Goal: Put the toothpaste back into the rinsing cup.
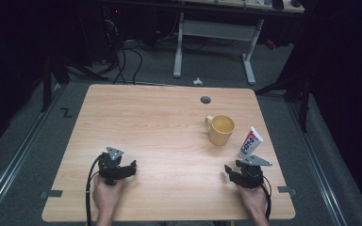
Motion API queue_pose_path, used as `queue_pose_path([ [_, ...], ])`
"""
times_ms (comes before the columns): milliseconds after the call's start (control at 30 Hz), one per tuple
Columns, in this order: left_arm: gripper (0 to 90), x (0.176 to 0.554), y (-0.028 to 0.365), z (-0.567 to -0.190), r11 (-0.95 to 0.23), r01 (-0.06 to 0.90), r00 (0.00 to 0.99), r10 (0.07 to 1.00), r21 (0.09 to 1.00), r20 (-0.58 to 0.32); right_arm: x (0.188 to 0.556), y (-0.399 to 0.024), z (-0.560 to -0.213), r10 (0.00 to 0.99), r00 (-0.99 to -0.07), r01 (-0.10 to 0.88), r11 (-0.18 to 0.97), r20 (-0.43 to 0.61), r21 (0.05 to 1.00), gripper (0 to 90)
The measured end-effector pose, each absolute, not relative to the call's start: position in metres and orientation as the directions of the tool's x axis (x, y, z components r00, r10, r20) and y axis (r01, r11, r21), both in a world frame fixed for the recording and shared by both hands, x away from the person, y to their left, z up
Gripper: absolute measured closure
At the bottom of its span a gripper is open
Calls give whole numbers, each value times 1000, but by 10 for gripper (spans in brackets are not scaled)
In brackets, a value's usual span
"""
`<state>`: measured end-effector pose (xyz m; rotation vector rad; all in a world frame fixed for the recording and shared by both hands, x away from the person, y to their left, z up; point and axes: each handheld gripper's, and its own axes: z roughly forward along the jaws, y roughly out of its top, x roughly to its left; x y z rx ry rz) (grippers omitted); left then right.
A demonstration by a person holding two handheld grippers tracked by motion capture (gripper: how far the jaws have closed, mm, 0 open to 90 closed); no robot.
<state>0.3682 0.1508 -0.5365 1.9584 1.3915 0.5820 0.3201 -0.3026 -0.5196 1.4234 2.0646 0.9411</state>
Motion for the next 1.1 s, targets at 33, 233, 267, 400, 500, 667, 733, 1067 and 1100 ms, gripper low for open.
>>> queue_pose_path([
  [33, 165, 368, 151, -536, -219, 649, 336, 942, 728, -17, 320, -303, -520, 933, -359, 618, 232, 7, 751, 460],
  [233, 164, 368, 151, -536, -218, 650, 336, 942, 728, -17, 318, -306, -519, 937, -350, 621, 225, 8, 751, 470],
  [267, 164, 368, 151, -536, -218, 649, 336, 942, 728, -17, 317, -308, -518, 939, -344, 621, 222, 7, 752, 472],
  [400, 164, 368, 151, -536, -219, 649, 336, 942, 728, -17, 314, -313, -518, 943, -334, 620, 212, 10, 756, 473],
  [500, 165, 368, 151, -536, -219, 649, 336, 942, 728, -17, 312, -317, -519, 946, -322, 628, 200, 17, 752, 473],
  [667, 164, 368, 151, -536, -219, 649, 336, 942, 728, -17, 310, -322, -518, 952, -304, 629, 183, 22, 756, 473],
  [733, 165, 368, 151, -536, -218, 649, 336, 942, 728, -17, 310, -324, -518, 954, -299, 628, 181, 21, 757, 473],
  [1067, 165, 368, 151, -537, -218, 649, 336, 942, 728, -17, 309, -334, -516, 965, -260, 638, 154, 23, 754, 474],
  [1100, 165, 368, 151, -537, -219, 649, 336, 942, 728, -17, 309, -335, -516, 966, -259, 637, 156, 19, 755, 474],
])
